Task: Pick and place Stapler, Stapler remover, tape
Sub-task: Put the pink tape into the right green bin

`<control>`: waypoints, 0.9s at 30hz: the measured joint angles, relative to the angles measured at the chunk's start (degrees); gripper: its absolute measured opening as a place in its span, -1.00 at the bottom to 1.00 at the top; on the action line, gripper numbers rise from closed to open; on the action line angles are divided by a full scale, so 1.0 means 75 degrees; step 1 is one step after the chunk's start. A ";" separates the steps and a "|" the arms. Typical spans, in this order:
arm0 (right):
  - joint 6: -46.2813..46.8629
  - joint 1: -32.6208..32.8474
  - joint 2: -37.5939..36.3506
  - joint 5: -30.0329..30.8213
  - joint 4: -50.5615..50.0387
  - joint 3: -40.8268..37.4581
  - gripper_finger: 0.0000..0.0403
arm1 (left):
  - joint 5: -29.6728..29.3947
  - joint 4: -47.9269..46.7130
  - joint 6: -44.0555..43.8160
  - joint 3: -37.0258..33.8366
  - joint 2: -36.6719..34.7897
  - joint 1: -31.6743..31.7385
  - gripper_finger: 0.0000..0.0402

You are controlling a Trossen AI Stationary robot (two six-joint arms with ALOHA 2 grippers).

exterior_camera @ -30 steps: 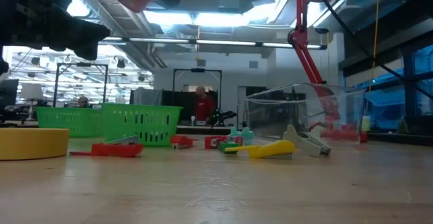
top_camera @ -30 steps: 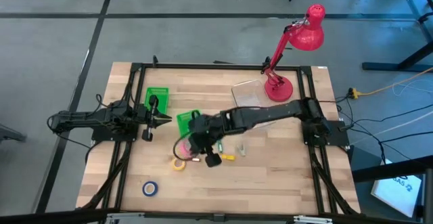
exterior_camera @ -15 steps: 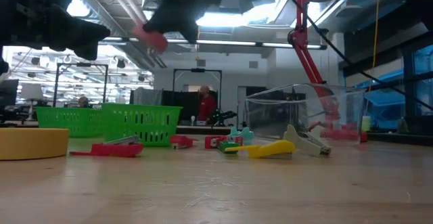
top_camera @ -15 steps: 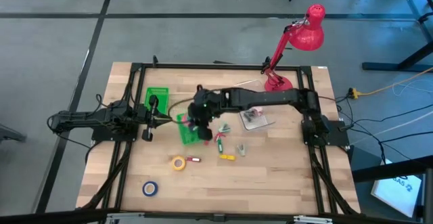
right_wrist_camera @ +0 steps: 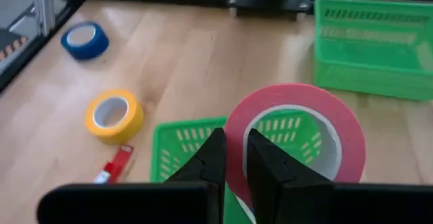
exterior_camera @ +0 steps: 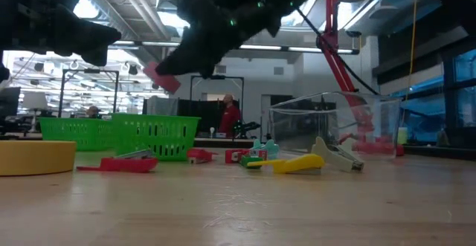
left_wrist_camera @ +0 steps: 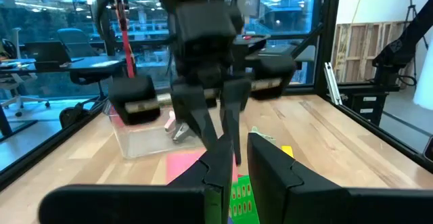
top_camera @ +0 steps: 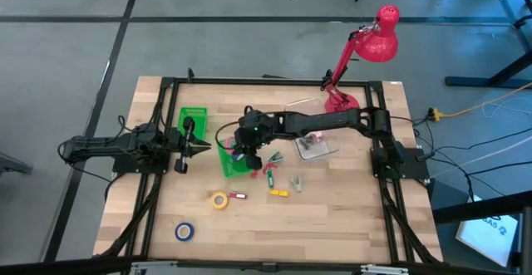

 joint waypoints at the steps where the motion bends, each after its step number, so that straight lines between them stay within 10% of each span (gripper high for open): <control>1: -0.0057 -0.0017 0.0015 -0.0072 0.0166 -0.0126 -0.82 | 0.0000 0.0000 -0.0001 0.0000 0.0000 0.0000 -0.79; 27: -0.0103 -0.0152 0.0984 -0.0437 0.1569 0.0055 -0.57 | -0.0026 0.0006 0.0000 0.0000 0.0020 0.0000 -0.79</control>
